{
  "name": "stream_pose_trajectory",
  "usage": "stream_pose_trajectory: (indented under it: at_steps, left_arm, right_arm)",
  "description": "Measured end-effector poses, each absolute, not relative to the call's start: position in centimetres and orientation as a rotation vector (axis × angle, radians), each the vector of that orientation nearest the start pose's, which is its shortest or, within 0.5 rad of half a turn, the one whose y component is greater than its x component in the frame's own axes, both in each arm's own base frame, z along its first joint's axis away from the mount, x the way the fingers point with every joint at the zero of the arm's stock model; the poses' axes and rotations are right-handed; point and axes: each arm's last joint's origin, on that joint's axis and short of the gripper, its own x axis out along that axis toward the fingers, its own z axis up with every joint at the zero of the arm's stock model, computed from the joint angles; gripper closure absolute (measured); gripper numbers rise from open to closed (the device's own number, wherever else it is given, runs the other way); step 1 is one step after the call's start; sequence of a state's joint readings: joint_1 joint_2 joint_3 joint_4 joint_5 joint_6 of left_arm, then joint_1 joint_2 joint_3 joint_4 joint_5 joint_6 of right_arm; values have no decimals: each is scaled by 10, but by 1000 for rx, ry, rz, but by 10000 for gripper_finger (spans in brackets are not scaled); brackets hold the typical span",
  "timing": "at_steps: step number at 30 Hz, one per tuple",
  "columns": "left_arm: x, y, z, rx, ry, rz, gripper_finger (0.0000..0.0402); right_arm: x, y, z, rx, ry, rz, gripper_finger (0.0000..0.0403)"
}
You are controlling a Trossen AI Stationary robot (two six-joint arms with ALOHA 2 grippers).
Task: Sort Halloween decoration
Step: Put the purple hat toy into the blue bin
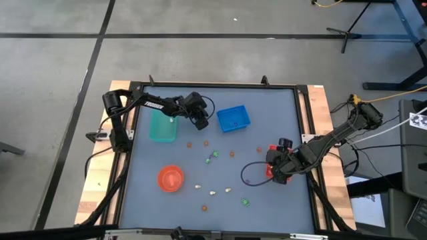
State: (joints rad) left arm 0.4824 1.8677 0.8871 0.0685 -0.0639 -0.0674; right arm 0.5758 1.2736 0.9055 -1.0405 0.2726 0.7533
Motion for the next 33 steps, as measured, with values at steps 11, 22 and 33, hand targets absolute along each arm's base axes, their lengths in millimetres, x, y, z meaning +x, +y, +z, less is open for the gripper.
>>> stream_pose_trajectory:
  at_steps: [11, 22, 33]
  left_arm:
    - [301, 160, 123, -252, 839, 529, 340]
    - [302, 160, 124, -256, 829, 524, 339]
    - [296, 158, 120, -252, 920, 557, 339]
  right_arm:
    - [179, 107, 229, 63, 1269, -237, 182]
    - [179, 107, 229, 63, 1269, -236, 182]
    - [179, 107, 229, 63, 1269, -237, 182]
